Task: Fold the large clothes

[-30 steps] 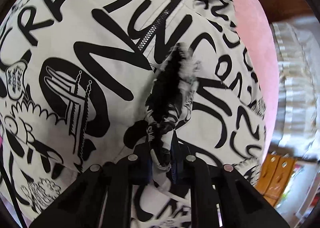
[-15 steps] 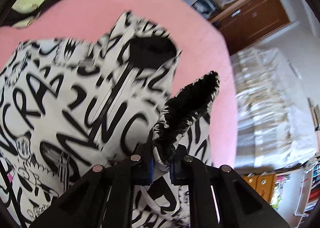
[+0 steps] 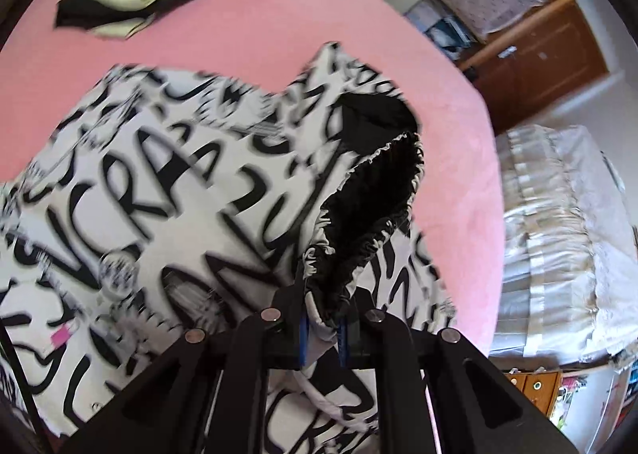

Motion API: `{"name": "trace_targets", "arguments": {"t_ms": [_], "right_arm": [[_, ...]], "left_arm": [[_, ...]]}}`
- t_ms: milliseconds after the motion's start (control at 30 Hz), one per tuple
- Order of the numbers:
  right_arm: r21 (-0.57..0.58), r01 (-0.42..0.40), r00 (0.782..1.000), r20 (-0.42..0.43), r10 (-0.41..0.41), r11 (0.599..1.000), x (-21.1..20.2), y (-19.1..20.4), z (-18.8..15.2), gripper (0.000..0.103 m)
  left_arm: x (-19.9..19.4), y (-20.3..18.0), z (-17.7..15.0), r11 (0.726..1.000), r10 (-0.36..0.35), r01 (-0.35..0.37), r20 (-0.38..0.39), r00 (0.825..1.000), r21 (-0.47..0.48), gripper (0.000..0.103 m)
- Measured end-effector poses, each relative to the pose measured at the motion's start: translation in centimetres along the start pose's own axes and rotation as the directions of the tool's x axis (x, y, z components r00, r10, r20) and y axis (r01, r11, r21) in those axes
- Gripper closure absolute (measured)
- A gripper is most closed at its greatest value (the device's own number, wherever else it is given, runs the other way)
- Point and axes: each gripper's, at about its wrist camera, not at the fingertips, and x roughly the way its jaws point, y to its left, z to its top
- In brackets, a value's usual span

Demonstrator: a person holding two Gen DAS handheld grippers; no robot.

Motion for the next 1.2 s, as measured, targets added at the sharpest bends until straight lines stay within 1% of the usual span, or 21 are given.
{"name": "trace_targets", "arguments": {"t_ms": [100, 233, 300, 333, 500, 600, 800, 867, 933, 1033, 1100, 1133, 1167, 1200], "right_arm": [[-0.008, 0.003, 1.000, 0.022, -0.003, 1.000, -0.1, 0.0, 0.2, 0.076], [-0.031, 0.016, 0.999, 0.038, -0.014, 0.999, -0.5, -0.1, 0.5, 0.076], [-0.032, 0.008, 0.999, 0.045, -0.007, 0.999, -0.9, -0.5, 0.7, 0.076], [-0.030, 0.007, 0.999, 0.038, -0.005, 1.000, -0.8, -0.6, 0.8, 0.079], [0.000, -0.005, 1.000, 0.002, 0.005, 1.000, -0.2, -1.8, 0.6, 0.084], [0.013, 0.000, 1.000, -0.017, 0.001, 1.000, 0.4, -2.1, 0.6, 0.085], [0.043, 0.038, 0.998, -0.059, -0.035, 0.998, 1.4, -2.2, 0.7, 0.085], [0.042, 0.049, 0.997, -0.066, -0.046, 0.998, 1.6, -2.2, 0.6, 0.085], [0.046, 0.055, 0.996, -0.072, -0.051, 0.997, 1.7, -2.2, 0.7, 0.085], [0.029, 0.066, 0.995, -0.081, -0.063, 0.997, 1.7, -1.9, 0.8, 0.085], [0.018, 0.070, 0.994, -0.090, -0.068, 0.997, 1.5, -1.8, 0.9, 0.085], [0.012, 0.072, 0.993, -0.098, -0.070, 0.997, 1.5, -1.8, 1.0, 0.085], [0.008, 0.072, 0.991, -0.109, -0.071, 0.997, 1.4, -1.7, 1.1, 0.084], [0.010, 0.068, 0.991, -0.118, -0.066, 0.998, 1.3, -1.6, 1.3, 0.083]], "left_arm": [[0.4, 2.3, -1.4, 0.999, 0.026, -0.027, -0.022, 0.999, -0.042, 0.095], [1.4, 4.3, -3.0, 0.995, 0.085, -0.088, -0.056, 0.995, -0.054, 0.095], [2.0, 5.2, -3.5, 0.993, 0.101, -0.105, -0.073, 0.992, -0.060, 0.095], [2.3, 5.5, -3.7, 0.992, 0.107, -0.112, -0.080, 0.991, -0.061, 0.095], [4.2, 6.5, -4.4, 0.987, 0.152, -0.157, -0.100, 0.983, -0.044, 0.094], [5.4, 6.8, -4.8, 0.981, 0.192, -0.196, -0.110, 0.975, -0.019, 0.094], [7.5, 8.4, -5.9, 0.966, 0.250, -0.257, -0.129, 0.960, -0.039, 0.093], [8.2, 8.6, -6.3, 0.962, 0.268, -0.273, -0.119, 0.956, -0.023, 0.092], [8.8, 8.3, -6.5, 0.954, 0.299, -0.299, -0.105, 0.948, 0.023, 0.092], [9.1, 7.2, -6.7, 0.934, 0.350, -0.341, -0.088, 0.933, 0.105, 0.090], [9.0, 6.8, -6.6, 0.923, 0.371, -0.357, -0.088, 0.925, 0.142, 0.086], [9.0, 6.8, -6.5, 0.921, 0.374, -0.358, -0.091, 0.923, 0.155, 0.083], [8.8, 6.7, -6.4, 0.917, 0.380, -0.362, -0.093, 0.920, 0.167, 0.077], [8.6, 6.7, -6.2, 0.914, 0.384, -0.363, -0.095, 0.919, 0.179, 0.074]]}}
